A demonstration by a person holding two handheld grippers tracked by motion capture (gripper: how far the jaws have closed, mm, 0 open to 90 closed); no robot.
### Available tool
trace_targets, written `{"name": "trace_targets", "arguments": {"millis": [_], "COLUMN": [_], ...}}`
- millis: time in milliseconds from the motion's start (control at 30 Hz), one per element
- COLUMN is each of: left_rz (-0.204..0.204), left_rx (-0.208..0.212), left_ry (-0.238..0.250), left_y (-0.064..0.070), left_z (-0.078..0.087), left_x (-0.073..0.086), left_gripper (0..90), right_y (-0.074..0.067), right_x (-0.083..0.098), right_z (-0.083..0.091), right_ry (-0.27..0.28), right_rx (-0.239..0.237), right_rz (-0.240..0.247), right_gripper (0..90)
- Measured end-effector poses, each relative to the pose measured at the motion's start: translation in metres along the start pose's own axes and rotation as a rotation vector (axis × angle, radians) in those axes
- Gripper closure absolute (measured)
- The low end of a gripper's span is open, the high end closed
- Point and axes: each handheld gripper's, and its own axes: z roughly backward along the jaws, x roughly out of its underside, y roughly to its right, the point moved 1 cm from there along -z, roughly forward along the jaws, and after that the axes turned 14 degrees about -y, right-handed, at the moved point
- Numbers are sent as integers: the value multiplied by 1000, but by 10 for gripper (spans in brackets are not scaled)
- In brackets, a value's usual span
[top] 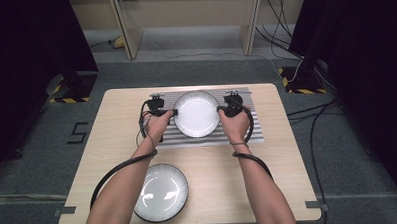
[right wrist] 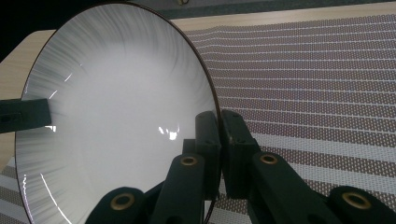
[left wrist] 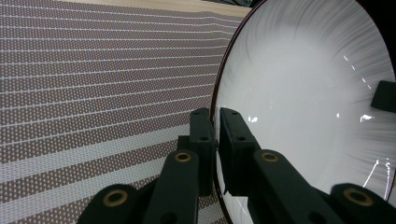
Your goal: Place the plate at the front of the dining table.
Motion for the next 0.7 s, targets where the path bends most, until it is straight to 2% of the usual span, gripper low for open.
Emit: {"name": "trace_targets", "arguments": {"millis": [700], "left_rz": [20], "left_rx": [-15], "left_ry": [-30], "left_y": [-5], "left_z": [-12], "left_x": [4], "left_gripper": [842], "right_y": [3], "right_x": [5], "right_z": [-14], "right_ry": [-28], "right_rx": [2], "right_rz": [-10], "right_gripper": [865]}}
